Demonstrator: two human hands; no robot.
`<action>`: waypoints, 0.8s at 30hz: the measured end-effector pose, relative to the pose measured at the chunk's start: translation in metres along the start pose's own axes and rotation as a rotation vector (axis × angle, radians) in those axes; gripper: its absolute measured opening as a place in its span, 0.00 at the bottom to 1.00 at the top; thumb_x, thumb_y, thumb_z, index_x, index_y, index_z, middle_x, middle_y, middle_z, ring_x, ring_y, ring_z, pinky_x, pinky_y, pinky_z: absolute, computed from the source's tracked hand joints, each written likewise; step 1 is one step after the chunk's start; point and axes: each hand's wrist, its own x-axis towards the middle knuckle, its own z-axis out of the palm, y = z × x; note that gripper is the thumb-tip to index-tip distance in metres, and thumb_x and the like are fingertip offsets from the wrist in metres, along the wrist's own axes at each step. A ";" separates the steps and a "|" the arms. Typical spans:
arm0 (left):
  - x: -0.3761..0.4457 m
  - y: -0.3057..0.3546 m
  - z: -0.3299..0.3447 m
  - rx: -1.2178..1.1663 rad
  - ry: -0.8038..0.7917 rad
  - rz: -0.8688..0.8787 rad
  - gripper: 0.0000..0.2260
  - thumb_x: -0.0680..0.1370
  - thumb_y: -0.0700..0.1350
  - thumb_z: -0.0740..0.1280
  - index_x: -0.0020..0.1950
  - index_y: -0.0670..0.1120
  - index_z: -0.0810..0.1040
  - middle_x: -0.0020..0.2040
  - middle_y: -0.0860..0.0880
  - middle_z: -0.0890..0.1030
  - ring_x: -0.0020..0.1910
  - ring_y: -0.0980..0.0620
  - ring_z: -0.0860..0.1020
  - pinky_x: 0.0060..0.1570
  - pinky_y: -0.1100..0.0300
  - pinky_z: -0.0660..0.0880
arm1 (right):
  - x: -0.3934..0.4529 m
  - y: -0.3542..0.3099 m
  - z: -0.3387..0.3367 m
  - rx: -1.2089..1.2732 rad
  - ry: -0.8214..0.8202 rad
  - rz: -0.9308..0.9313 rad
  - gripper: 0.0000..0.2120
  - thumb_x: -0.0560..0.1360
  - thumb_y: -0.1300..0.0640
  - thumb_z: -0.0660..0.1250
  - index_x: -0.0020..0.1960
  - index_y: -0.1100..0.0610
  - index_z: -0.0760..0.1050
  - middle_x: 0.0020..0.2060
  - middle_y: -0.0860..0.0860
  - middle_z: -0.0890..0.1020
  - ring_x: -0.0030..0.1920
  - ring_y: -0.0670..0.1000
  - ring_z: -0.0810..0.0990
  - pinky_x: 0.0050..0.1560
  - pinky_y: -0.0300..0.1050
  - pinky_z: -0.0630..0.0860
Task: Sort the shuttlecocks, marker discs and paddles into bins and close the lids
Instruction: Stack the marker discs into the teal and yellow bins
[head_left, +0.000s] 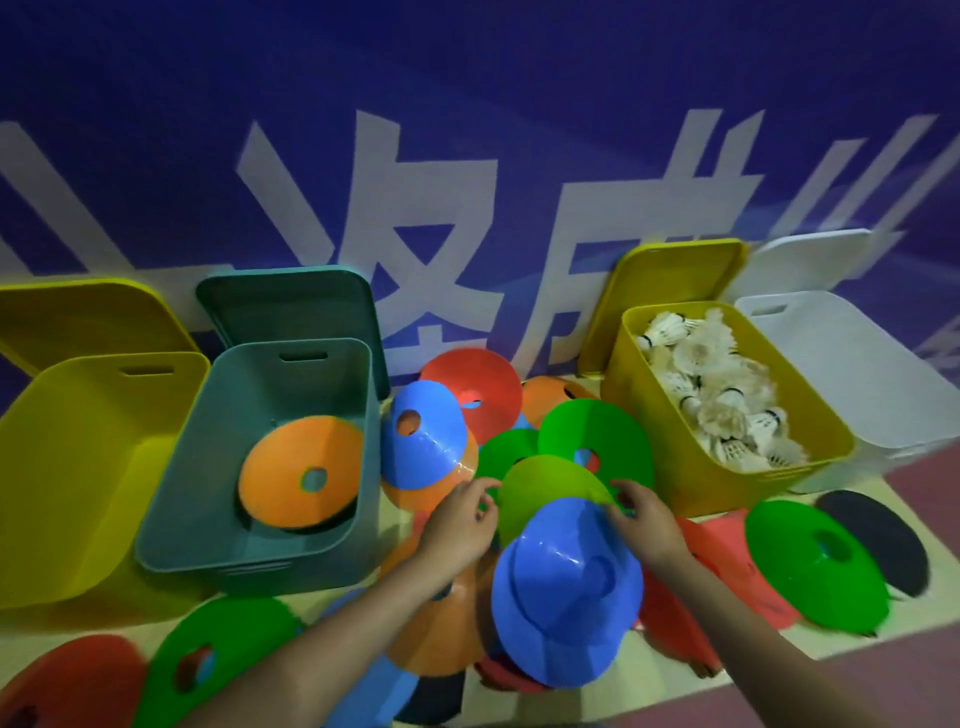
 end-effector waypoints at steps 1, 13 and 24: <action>-0.002 -0.005 0.010 0.021 -0.034 -0.047 0.15 0.78 0.41 0.62 0.65 0.47 0.74 0.52 0.47 0.77 0.46 0.50 0.78 0.50 0.55 0.74 | -0.002 0.009 0.002 -0.030 -0.045 -0.002 0.24 0.74 0.54 0.71 0.66 0.62 0.72 0.58 0.60 0.78 0.60 0.60 0.76 0.59 0.50 0.70; -0.027 -0.013 0.069 0.004 -0.057 -0.309 0.16 0.80 0.45 0.63 0.67 0.47 0.72 0.61 0.51 0.77 0.60 0.52 0.75 0.54 0.61 0.71 | 0.001 0.036 0.022 0.032 -0.229 0.004 0.47 0.62 0.36 0.76 0.73 0.54 0.63 0.65 0.59 0.69 0.67 0.59 0.67 0.67 0.52 0.65; -0.015 0.044 0.023 -0.811 0.396 -0.593 0.12 0.77 0.60 0.60 0.50 0.54 0.75 0.50 0.48 0.78 0.50 0.49 0.78 0.49 0.51 0.75 | 0.010 -0.067 -0.052 0.655 -0.172 -0.444 0.05 0.76 0.65 0.66 0.43 0.58 0.78 0.37 0.47 0.79 0.38 0.38 0.75 0.42 0.30 0.69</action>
